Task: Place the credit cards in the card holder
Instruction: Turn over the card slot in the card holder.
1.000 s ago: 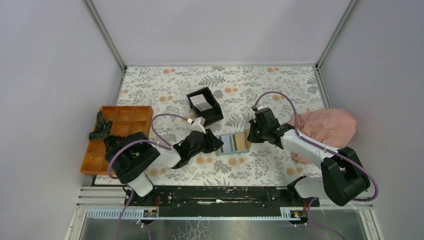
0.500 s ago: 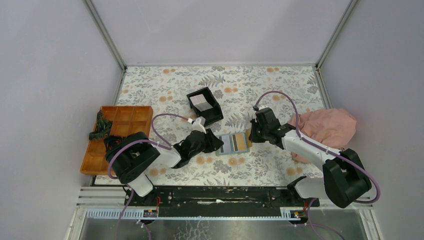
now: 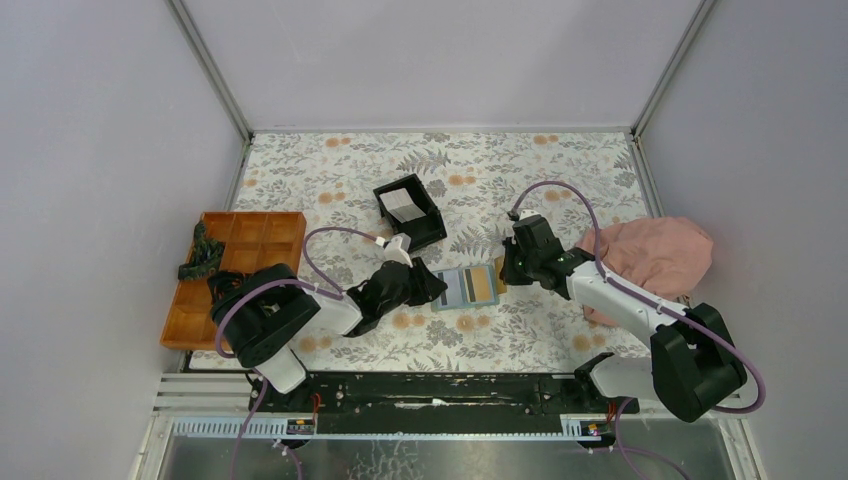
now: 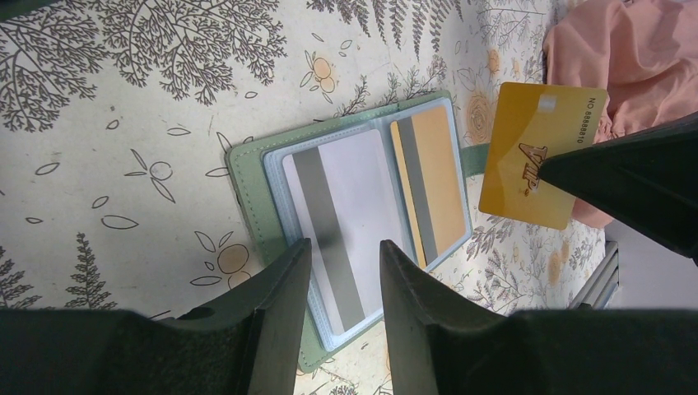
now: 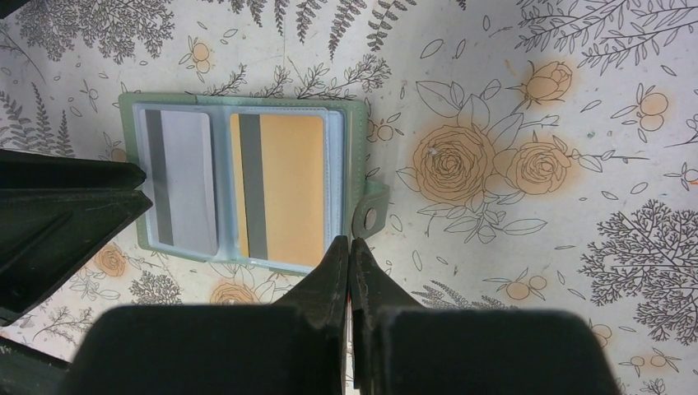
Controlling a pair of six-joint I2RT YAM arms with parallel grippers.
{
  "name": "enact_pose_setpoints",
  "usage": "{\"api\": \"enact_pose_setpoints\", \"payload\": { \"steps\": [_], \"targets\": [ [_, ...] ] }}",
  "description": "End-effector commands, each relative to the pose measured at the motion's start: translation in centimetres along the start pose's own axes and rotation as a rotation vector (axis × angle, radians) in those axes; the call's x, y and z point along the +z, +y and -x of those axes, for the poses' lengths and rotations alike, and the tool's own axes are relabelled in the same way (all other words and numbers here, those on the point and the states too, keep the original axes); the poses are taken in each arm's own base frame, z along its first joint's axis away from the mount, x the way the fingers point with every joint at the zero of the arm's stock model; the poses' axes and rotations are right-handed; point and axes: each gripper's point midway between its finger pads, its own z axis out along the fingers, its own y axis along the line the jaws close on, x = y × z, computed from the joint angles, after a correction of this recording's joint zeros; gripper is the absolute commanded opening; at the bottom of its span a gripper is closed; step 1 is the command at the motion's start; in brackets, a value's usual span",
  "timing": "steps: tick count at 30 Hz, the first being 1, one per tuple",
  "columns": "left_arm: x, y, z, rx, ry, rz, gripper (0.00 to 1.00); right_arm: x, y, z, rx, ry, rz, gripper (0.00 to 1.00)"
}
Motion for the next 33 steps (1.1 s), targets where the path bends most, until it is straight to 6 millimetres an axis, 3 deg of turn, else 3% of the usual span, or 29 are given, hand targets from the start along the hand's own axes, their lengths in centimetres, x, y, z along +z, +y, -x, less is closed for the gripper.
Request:
{"api": "enact_pose_setpoints", "payload": {
  "steps": [1, 33],
  "targets": [
    [0.3, 1.2, -0.4, 0.028, 0.011, 0.056, 0.43, -0.6, 1.2, 1.9, -0.007, -0.047, 0.048, 0.00],
    [0.4, 1.5, -0.6, 0.027, 0.015, 0.064, 0.44, 0.8, 2.3, 0.6, -0.017, -0.009, 0.081, 0.00]
  ]
}}
